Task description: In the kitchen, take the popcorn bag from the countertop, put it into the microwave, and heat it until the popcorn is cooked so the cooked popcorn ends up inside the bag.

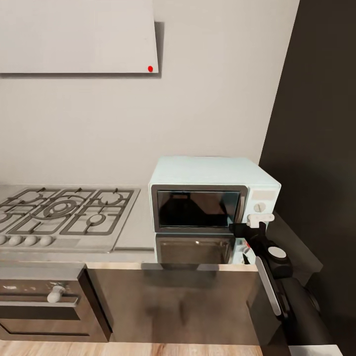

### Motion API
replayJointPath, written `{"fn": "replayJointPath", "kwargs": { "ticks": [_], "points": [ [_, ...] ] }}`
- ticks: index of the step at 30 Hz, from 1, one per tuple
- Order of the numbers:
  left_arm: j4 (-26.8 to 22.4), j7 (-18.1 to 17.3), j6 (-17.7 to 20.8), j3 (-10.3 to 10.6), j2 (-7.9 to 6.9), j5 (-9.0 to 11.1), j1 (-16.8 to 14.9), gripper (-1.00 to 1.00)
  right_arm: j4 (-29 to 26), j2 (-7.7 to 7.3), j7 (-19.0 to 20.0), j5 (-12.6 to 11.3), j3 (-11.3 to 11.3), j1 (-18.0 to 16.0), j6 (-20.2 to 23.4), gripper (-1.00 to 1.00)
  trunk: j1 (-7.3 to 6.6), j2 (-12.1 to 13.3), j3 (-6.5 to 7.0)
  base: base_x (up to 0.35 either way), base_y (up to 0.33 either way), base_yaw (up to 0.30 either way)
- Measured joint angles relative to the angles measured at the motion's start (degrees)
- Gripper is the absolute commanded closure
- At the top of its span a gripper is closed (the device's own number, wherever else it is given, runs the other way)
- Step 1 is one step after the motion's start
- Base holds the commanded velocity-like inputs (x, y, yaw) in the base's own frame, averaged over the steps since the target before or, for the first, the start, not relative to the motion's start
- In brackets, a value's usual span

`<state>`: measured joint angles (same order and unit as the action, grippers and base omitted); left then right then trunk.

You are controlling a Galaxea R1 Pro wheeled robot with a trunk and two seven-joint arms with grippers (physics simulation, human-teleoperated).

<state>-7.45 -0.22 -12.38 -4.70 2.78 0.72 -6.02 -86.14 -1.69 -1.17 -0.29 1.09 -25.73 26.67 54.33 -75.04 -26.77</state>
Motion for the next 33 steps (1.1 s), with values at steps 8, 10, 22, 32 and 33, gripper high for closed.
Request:
{"fn": "replayJointPath", "kwargs": {
  "ticks": [8, 10, 22, 32, 33],
  "points": [
    [0.0, 0.0, 0.0, 0.0, 0.00, 0.0, 0.0, -1.00, 0.0, 0.00, 0.0, -0.1, 0.0, 0.0, 0.0, -1.00, 0.00, 0.0, 0.00, 0.000, 0.000, 0.000],
    [0.0, 0.0, 0.0, 0.0, 0.00, 0.0, 0.0, -1.00, 0.1, -0.01, 0.0, 0.3, 0.0, 0.0, 0.0, 1.00, 0.00, 0.0, 0.00, 0.000, 0.000, 0.000],
    [0.0, 0.0, 0.0, 0.0, 0.00, 0.0, 0.0, -1.00, 0.2, -0.01, 0.0, 0.5, -0.1, -0.1, 0.0, 1.00, 0.00, 0.0, 0.00, 0.000, 0.000, 0.000],
    [0.0, 0.0, 0.0, 0.0, 0.01, 0.0, 0.0, -1.00, 1.4, -0.02, 0.1, -1.0, 1.9, -1.2, -0.1, 1.00, 0.02, 0.0, 0.01, -0.107, 0.000, 0.000],
    [0.0, 0.0, 0.0, 0.0, 0.00, 0.0, 0.0, -1.00, 1.4, -0.01, 0.2, -1.0, 1.5, -1.2, 0.0, 1.00, 0.02, 0.0, 0.01, -0.033, 0.000, 0.000]
  ]
}}
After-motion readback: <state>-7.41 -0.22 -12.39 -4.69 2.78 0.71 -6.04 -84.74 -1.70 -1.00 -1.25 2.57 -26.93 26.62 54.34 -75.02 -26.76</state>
